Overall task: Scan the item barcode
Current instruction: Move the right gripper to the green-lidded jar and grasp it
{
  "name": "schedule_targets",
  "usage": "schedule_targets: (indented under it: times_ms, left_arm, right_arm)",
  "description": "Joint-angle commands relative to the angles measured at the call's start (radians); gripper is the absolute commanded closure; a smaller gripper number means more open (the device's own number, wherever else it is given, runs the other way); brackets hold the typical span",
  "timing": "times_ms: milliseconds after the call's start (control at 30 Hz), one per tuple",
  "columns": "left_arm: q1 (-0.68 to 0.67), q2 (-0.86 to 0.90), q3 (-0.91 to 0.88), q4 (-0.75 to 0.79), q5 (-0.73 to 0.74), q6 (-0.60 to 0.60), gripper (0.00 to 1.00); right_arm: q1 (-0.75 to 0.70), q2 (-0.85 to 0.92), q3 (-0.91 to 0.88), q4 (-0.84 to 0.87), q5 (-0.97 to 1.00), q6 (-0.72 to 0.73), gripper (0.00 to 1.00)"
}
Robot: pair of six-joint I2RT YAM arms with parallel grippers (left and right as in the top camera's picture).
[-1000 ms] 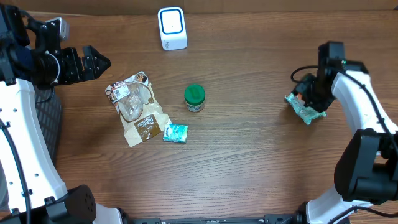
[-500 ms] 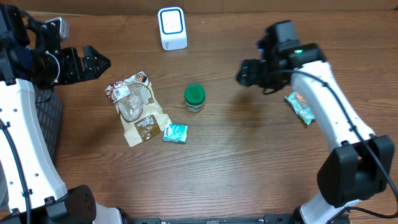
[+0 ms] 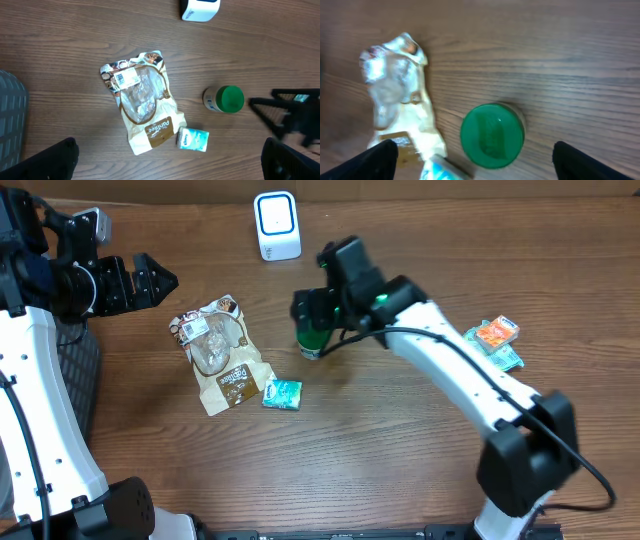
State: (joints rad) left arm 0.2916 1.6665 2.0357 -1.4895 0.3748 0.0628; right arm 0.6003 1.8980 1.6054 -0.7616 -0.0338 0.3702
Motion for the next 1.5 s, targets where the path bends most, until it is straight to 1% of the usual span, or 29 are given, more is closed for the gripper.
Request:
schedule_targets:
  times_ms: [0,67,133,333,700,833,1000,1167,1267,1333,1467]
  left_arm:
    - [0.001,-0.011,0.013,0.002,0.01,0.02,0.0]
    - [0.001,-0.011,0.013,0.002,0.01,0.02,0.0]
    - [0.001,-0.011,0.013,0.002,0.01,0.02,0.01]
    - [0.001,-0.011,0.013,0.002,0.01,0.02,0.0]
    - [0.001,-0.011,0.013,0.002,0.01,0.02,0.0]
    - [0.001,-0.011,0.013,0.002,0.01,0.02,0.0]
    - [0.001,-0.011,0.013,0.002,0.01,0.02,0.01]
    - [0.001,-0.011,0.013,0.002,0.01,0.02,0.0]
    - [0.001,-0.011,0.013,0.002,0.01,0.02,0.0]
    - [0.001,-0.011,0.013,0.002,0.01,0.02,0.0]
    - [0.001,-0.011,0.013,0.002,0.01,0.02,0.0]
  right_arm:
    - [0.007,0.055,0.021,-0.001,0.126,-0.014,0.0]
    - [0.006,0.056,0.021,-0.001,0.125,-0.09,0.0]
    - [0.003,0.056,0.021,0.0,0.124,-0.134,0.0]
    - [0.007,0.063,0.017,0.008,0.115,-0.138,0.0]
    - [0.047,0.153,0.017,0.058,0.111,-0.221,0.0]
    - [0.053,0.167,0.017,0.057,0.111,-0.246,0.05]
    - [0.053,0.172,0.017,0.027,0.112,-0.301,0.18]
    - [0.053,0.168,0.019,0.027,0.112,-0.311,0.21]
    - [0.053,0.155,0.019,0.027,0.112,-0.409,0.25]
    - [0.053,0.148,0.019,0.027,0.112,-0.461,0.29]
    - [0.053,0.135,0.019,0.025,0.111,-0.6,0.29]
